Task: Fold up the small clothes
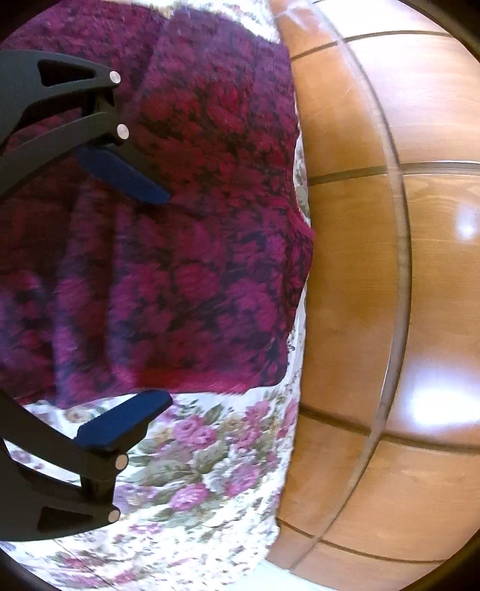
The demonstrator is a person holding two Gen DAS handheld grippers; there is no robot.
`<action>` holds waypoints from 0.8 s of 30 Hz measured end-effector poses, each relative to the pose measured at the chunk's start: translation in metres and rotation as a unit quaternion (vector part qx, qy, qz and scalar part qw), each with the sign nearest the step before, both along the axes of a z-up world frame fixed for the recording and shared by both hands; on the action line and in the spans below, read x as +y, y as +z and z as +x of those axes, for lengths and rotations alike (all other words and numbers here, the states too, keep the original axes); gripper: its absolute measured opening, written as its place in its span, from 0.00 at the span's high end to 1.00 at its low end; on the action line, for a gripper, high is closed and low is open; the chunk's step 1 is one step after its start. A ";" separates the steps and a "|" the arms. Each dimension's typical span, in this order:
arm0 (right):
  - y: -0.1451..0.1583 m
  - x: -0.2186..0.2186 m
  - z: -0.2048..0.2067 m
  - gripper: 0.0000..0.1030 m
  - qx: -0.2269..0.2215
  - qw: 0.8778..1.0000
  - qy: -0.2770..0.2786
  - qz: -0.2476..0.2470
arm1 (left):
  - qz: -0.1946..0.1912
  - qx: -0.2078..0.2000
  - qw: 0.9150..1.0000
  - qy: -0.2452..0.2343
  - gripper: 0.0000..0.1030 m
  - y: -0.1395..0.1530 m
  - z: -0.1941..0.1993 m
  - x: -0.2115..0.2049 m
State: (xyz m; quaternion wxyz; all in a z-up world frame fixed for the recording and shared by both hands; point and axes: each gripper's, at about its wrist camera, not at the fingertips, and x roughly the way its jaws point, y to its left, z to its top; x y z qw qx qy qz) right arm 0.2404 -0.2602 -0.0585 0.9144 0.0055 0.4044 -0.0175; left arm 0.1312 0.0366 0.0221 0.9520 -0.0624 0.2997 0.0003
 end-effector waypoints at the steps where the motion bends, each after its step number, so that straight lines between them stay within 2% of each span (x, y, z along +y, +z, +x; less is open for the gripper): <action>1: 0.000 -0.003 -0.006 0.02 0.006 1.000 0.001 0.006 | -0.001 0.005 1.000 0.002 0.36 -0.003 -0.003 0.000; 6: 0.003 -0.015 -0.039 0.04 0.016 0.999 0.006 0.045 | -0.001 0.032 0.999 0.000 0.36 -0.026 -0.015 0.000; 8: 0.007 -0.025 -0.054 0.21 0.014 0.998 -0.002 0.064 | -0.007 0.051 0.999 -0.002 0.36 -0.042 -0.025 0.003; 11: 0.016 -0.044 -0.068 0.22 0.006 0.995 -0.025 0.096 | -0.005 0.072 0.997 0.002 0.36 -0.062 -0.043 0.009; 14: 0.020 -0.061 -0.066 0.23 0.005 0.992 -0.044 0.115 | -0.021 0.095 0.995 0.011 0.36 -0.081 -0.066 0.024; 17: 0.008 -0.065 -0.062 0.23 0.048 0.990 -0.025 0.128 | -0.058 0.116 0.992 0.007 0.36 -0.091 -0.092 0.040; 19: 0.000 -0.065 -0.069 0.22 0.066 0.990 -0.015 0.121 | -0.067 0.127 0.990 0.003 0.36 -0.097 -0.113 0.048; 21: -0.012 -0.070 -0.089 0.19 0.091 0.987 -0.002 0.136 | -0.082 0.143 0.986 -0.015 0.36 -0.103 -0.131 0.051; 24: -0.021 -0.077 -0.127 0.19 0.114 0.980 0.014 0.160 | -0.099 0.158 0.982 -0.041 0.44 -0.113 -0.164 0.050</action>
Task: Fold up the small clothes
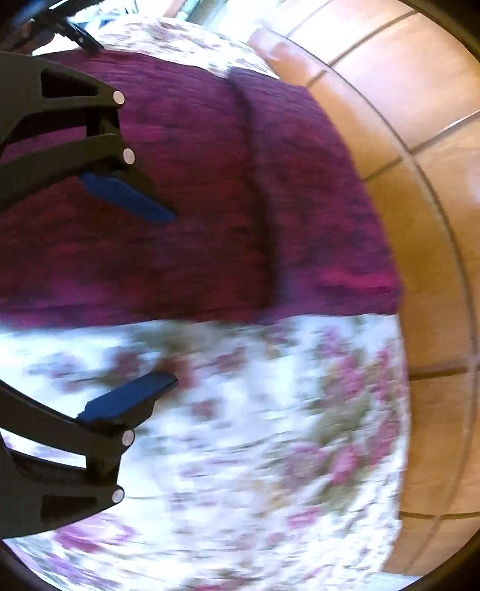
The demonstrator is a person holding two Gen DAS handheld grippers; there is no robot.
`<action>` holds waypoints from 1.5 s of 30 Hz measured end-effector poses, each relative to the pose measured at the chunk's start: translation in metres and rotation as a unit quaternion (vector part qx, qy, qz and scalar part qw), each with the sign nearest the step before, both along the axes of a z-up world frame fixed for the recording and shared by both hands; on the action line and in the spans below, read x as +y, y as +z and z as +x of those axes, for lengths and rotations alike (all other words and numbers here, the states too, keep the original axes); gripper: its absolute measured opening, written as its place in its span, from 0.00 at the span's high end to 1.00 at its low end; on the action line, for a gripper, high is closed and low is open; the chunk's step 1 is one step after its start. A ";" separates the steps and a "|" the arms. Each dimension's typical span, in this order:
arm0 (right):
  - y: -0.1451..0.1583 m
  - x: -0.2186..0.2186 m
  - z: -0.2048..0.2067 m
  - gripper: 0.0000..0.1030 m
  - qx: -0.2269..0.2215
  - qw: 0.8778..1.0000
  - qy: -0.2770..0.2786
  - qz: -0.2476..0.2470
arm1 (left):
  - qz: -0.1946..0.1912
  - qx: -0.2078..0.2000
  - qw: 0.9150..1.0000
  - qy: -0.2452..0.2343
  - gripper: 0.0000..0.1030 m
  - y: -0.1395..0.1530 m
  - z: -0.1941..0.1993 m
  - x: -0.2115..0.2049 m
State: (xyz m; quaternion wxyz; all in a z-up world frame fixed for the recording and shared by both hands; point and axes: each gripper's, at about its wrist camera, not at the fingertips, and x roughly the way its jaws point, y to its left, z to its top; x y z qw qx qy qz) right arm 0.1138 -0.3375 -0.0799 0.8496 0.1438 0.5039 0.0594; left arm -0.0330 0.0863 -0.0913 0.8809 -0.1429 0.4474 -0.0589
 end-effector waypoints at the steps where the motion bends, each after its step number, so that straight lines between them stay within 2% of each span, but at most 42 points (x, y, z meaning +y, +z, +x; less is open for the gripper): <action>1: 0.001 -0.001 -0.015 0.19 0.002 1.000 0.009 0.008 | -0.004 0.000 1.000 -0.012 0.44 0.000 -0.011 -0.003; 2: 0.002 -0.003 -0.033 0.19 0.008 0.999 0.021 0.024 | -0.008 0.003 1.000 -0.021 0.44 -0.001 -0.019 -0.005; 6: 0.003 0.004 -0.100 0.23 0.052 0.994 0.061 0.077 | -0.040 0.033 0.996 -0.071 0.61 -0.004 -0.041 -0.015; 8: -0.002 0.012 -0.125 0.44 0.082 0.989 0.081 0.098 | -0.049 0.040 0.995 -0.079 0.70 -0.005 -0.043 -0.015; 9: -0.006 0.018 -0.136 0.51 0.101 0.986 0.091 0.097 | -0.065 0.045 0.993 -0.082 0.79 -0.005 -0.043 -0.012; 11: -0.007 0.026 -0.147 0.72 0.113 0.982 0.106 0.105 | -0.083 0.044 0.992 -0.088 0.83 0.000 -0.042 -0.009; 13: 0.005 0.024 -0.148 0.80 0.104 0.980 0.103 0.136 | -0.101 0.027 0.989 -0.102 0.84 0.015 -0.042 -0.007; 15: 0.031 0.018 -0.138 0.82 0.056 0.977 0.098 0.182 | -0.130 0.004 0.986 -0.108 0.84 0.033 -0.037 -0.002; 17: 0.053 0.014 -0.120 0.82 0.009 0.974 0.096 0.206 | -0.157 -0.022 0.981 -0.109 0.84 0.050 -0.030 0.002; 19: 0.064 0.012 -0.099 0.82 -0.018 0.971 0.084 0.222 | -0.183 -0.051 0.976 -0.107 0.84 0.064 -0.014 0.004; 22: 0.064 0.004 -0.051 0.82 -0.032 0.970 0.049 0.234 | -0.204 -0.071 0.972 -0.091 0.84 0.072 0.025 0.007; 28: 0.046 -0.003 0.015 0.83 -0.001 0.977 0.002 0.211 | -0.208 -0.056 0.974 -0.063 0.84 0.067 0.118 0.002; 30: 0.039 -0.005 0.033 0.80 0.015 0.977 -0.011 0.212 | -0.193 -0.041 0.979 -0.050 0.83 0.062 0.142 -0.004; 33: 0.033 -0.016 0.047 0.59 0.022 0.969 -0.015 0.244 | -0.191 0.007 0.981 -0.032 0.74 0.049 0.173 -0.004; 35: 0.035 -0.024 0.045 0.22 0.011 0.957 -0.023 0.290 | -0.220 0.028 0.975 -0.023 0.67 0.042 0.183 0.004; 37: 0.048 -0.033 0.036 0.07 -0.029 0.958 -0.029 0.283 | -0.262 0.026 0.965 -0.009 0.52 0.040 0.181 0.021; 38: 0.055 -0.038 0.030 0.03 -0.046 0.960 -0.034 0.274 | -0.272 0.018 0.962 0.008 0.45 0.041 0.178 0.032; 39: 0.058 -0.043 0.025 0.02 -0.053 0.960 -0.037 0.274 | -0.278 0.002 0.960 0.037 0.33 0.042 0.171 0.048; 40: 0.059 -0.048 0.021 0.02 -0.054 0.960 -0.038 0.273 | -0.282 -0.005 0.958 0.054 0.32 0.043 0.166 0.061; 42: 0.057 -0.054 0.006 0.02 -0.052 0.967 -0.038 0.245 | -0.277 -0.010 0.958 0.068 0.32 0.043 0.157 0.079; 45: 0.044 -0.048 -0.016 0.02 -0.040 0.979 -0.023 0.200 | -0.249 -0.025 0.967 0.046 0.32 0.037 0.130 0.091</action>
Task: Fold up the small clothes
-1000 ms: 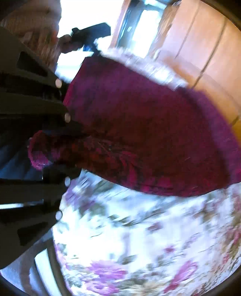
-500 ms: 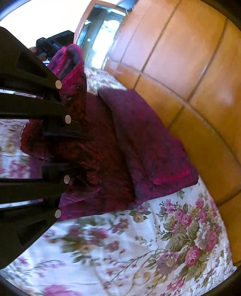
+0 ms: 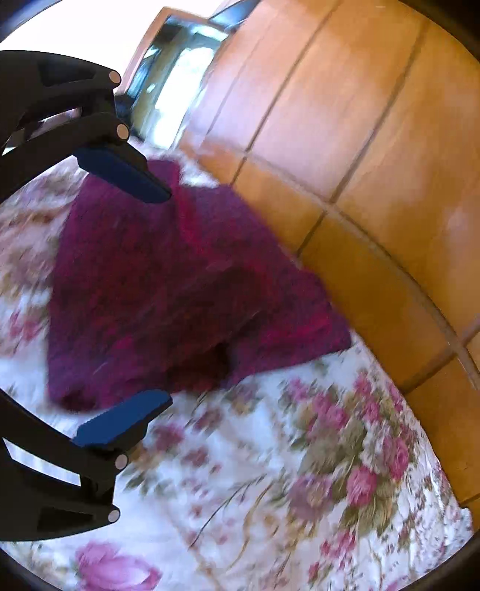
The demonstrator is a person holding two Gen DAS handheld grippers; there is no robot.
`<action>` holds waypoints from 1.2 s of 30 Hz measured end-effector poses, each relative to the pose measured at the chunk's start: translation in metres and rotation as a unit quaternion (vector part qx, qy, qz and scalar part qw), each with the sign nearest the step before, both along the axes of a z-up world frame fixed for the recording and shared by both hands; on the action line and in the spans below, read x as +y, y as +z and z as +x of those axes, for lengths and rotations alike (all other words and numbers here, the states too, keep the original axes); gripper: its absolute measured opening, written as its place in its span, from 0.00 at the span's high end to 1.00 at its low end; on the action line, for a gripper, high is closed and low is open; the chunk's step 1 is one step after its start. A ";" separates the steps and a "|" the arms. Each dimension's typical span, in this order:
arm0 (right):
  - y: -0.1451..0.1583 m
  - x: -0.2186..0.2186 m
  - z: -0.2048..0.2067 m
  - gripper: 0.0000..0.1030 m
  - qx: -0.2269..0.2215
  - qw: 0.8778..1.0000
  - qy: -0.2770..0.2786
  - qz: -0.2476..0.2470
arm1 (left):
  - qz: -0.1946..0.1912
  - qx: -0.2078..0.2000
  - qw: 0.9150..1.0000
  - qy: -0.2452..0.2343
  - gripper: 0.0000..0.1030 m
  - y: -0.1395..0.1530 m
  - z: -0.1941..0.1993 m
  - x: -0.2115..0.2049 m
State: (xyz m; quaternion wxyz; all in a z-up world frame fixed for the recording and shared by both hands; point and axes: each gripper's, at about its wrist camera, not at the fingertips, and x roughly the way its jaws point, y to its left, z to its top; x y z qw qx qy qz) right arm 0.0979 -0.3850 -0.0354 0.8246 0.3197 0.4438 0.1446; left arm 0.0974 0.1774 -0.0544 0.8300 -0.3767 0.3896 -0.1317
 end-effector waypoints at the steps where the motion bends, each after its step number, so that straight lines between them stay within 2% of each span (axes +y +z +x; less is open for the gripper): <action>1: -0.007 0.002 -0.005 0.02 0.005 1.000 0.006 -0.008 | 0.013 0.005 1.000 -0.021 0.32 -0.008 -0.007 -0.004; 3: -0.028 0.015 -0.012 0.08 0.030 0.999 0.017 -0.030 | 0.018 0.015 0.998 -0.063 0.32 -0.026 -0.020 -0.018; 4: -0.038 0.022 -0.016 0.19 0.042 0.998 0.018 -0.047 | 0.018 0.019 0.997 -0.075 0.32 -0.032 -0.023 -0.024; 5: -0.043 0.026 -0.017 0.25 0.042 0.997 0.014 -0.065 | 0.022 0.025 0.995 -0.093 0.33 -0.040 -0.026 -0.033; 6: -0.047 0.029 -0.018 0.28 0.039 0.996 0.011 -0.080 | 0.030 0.027 0.993 -0.112 0.42 -0.046 -0.029 -0.045; 7: -0.048 0.030 -0.018 0.33 0.039 0.996 0.008 -0.084 | 0.037 0.027 0.992 -0.118 0.55 -0.051 -0.029 -0.055; 8: -0.048 0.029 -0.019 0.41 0.041 0.995 0.002 -0.086 | 0.045 0.029 0.992 -0.114 0.59 -0.053 -0.030 -0.058; 9: -0.046 0.026 -0.018 0.50 0.046 0.996 0.000 -0.082 | 0.044 0.031 0.993 -0.109 0.70 -0.055 -0.030 -0.058; 10: -0.044 0.024 -0.018 0.66 0.046 0.997 0.000 -0.069 | 0.040 0.031 0.993 -0.107 0.75 -0.055 -0.031 -0.058; 14: -0.021 0.015 -0.033 0.75 0.025 0.999 0.005 -0.044 | 0.046 -0.001 0.992 -0.115 0.80 -0.038 -0.048 -0.054; 17: -0.001 0.015 -0.049 0.76 0.012 0.999 0.012 -0.033 | 0.046 -0.019 0.991 -0.125 0.81 -0.024 -0.068 -0.052; 20: 0.006 0.017 -0.068 0.76 0.019 0.998 0.028 -0.044 | 0.046 -0.020 0.989 -0.139 0.81 -0.018 -0.096 -0.056; 25: -0.007 0.011 -0.119 0.76 0.073 0.995 0.051 -0.039 | 0.042 0.006 0.986 -0.162 0.81 -0.022 -0.159 -0.063; 28: -0.012 0.012 -0.130 0.76 0.088 0.993 0.059 -0.042 | 0.036 0.032 0.987 -0.156 0.78 -0.031 -0.179 -0.062; 30: -0.008 0.018 -0.126 0.71 0.084 0.992 0.064 -0.064 | 0.052 0.045 0.988 -0.137 0.74 -0.032 -0.179 -0.059; 31: -0.004 0.020 -0.121 0.61 0.076 0.993 0.063 -0.071 | 0.050 0.045 0.989 -0.133 0.73 -0.030 -0.178 -0.056; 32: 0.000 0.021 -0.116 0.51 0.067 0.993 0.060 -0.078 | 0.058 0.042 0.989 -0.128 0.69 -0.026 -0.176 -0.054; 33: 0.008 0.022 -0.110 0.43 0.052 0.993 0.056 -0.094 | 0.089 0.036 0.989 -0.112 0.53 -0.017 -0.173 -0.051; 34: 0.013 0.025 -0.106 0.31 0.041 0.992 0.055 -0.110 | 0.104 0.027 0.988 -0.107 0.49 -0.010 -0.173 -0.050; 36: 0.028 0.032 -0.091 0.28 0.008 0.988 0.057 -0.141 | 0.140 0.003 0.985 -0.099 0.49 0.008 -0.166 -0.051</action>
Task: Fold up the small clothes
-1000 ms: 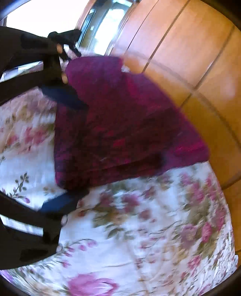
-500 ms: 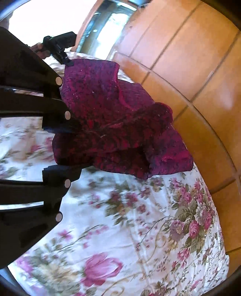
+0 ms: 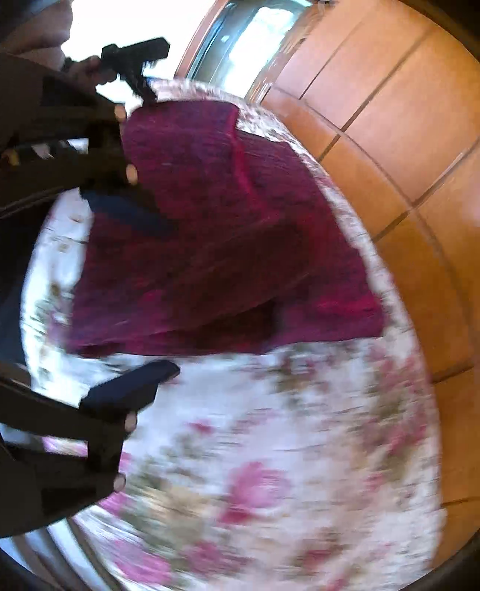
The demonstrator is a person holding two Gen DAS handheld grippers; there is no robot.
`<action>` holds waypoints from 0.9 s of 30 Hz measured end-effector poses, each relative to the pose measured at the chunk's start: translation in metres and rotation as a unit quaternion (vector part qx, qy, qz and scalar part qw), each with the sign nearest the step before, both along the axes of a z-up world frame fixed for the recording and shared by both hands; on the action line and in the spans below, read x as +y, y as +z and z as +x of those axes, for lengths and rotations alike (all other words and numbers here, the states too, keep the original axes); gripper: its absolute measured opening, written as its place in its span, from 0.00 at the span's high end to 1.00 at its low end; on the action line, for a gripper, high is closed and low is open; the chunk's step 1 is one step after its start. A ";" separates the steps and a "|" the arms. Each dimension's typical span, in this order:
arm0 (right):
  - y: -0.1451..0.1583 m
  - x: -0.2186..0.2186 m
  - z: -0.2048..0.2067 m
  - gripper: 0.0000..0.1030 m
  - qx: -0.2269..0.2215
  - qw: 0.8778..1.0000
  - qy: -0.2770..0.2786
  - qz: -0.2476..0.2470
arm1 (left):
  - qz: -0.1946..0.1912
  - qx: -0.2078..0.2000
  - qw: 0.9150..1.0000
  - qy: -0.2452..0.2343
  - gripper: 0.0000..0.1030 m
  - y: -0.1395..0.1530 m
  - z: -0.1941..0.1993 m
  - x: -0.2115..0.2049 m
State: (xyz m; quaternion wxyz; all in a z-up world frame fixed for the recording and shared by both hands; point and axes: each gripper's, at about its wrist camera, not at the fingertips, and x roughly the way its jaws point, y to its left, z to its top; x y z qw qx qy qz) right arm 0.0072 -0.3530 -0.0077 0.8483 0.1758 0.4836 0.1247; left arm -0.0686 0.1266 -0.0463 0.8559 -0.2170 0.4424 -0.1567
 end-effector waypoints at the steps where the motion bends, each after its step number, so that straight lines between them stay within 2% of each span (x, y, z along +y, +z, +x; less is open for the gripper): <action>1: 0.006 0.005 0.009 0.29 -0.014 1.000 0.002 -0.017 | 0.017 -0.009 1.000 0.003 0.49 0.006 0.005 -0.002; 4: 0.011 0.023 0.039 0.29 -0.042 0.998 0.022 -0.053 | 0.038 -0.033 0.999 -0.006 0.49 0.020 0.033 -0.013; 6: 0.009 0.032 0.054 0.31 -0.039 0.996 0.034 -0.067 | 0.047 -0.041 0.998 -0.021 0.49 0.023 0.053 -0.024; 9: -0.002 0.046 0.068 0.54 -0.021 0.994 0.057 -0.091 | 0.068 -0.031 0.996 -0.052 0.49 0.013 0.084 -0.044; 11: -0.008 0.048 0.070 0.72 -0.012 0.993 0.065 -0.099 | 0.063 -0.032 0.994 -0.081 0.65 0.012 0.084 -0.052; 12: -0.007 0.048 0.067 0.76 -0.012 0.993 0.069 -0.097 | 0.074 -0.034 0.993 -0.088 0.84 0.010 0.083 -0.056; 13: -0.003 0.046 0.063 0.79 -0.015 0.993 0.068 -0.094 | 0.093 -0.046 0.991 -0.089 0.86 0.011 0.078 -0.059; 16: 0.016 0.040 0.047 0.82 -0.035 0.995 0.061 -0.070 | 0.074 -0.076 0.991 -0.081 0.88 0.024 0.061 -0.049; 20: 0.060 0.038 0.043 0.83 -0.087 0.994 0.050 -0.044 | 0.048 -0.125 0.990 -0.055 0.88 0.056 0.045 -0.036; 24: 0.086 0.035 0.080 0.83 -0.127 0.991 0.033 -0.032 | 0.060 -0.167 0.983 -0.042 0.88 0.087 0.069 -0.038; 27: 0.087 0.036 0.128 0.83 -0.129 0.991 0.020 -0.040 | 0.083 -0.185 0.979 -0.033 0.88 0.101 0.113 -0.040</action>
